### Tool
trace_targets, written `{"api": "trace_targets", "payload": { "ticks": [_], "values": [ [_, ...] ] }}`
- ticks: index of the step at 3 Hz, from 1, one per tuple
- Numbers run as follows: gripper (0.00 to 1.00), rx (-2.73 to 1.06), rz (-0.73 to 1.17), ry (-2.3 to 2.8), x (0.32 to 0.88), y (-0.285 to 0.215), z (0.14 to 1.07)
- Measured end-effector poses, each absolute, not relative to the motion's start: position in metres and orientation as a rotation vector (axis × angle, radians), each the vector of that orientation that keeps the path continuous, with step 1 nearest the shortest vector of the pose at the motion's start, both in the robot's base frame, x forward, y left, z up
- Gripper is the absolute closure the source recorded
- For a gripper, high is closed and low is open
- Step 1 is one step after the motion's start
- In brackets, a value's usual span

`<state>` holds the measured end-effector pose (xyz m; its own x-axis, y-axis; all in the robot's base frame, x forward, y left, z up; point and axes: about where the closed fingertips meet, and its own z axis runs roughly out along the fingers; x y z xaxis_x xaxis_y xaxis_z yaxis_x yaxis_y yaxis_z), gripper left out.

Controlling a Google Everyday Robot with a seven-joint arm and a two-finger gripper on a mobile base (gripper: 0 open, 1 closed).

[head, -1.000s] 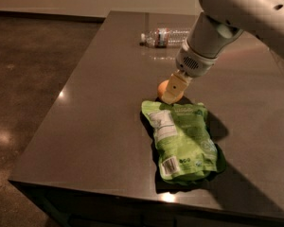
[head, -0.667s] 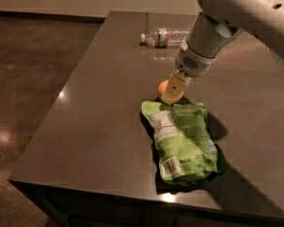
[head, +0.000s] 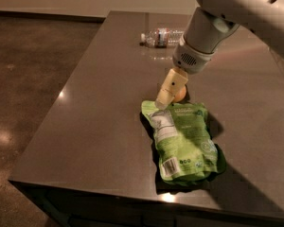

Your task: Move orange near green rice chip bag

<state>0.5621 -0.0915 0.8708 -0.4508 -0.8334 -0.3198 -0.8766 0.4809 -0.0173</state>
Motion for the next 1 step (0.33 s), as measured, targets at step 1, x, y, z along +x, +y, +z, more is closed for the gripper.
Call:
{"api": "trace_targets", "payload": {
  "ticks": [1],
  "values": [
    [0.00,-1.454,0.217,2.444,0.5622,-0.0914,0.8712]
  ]
}}
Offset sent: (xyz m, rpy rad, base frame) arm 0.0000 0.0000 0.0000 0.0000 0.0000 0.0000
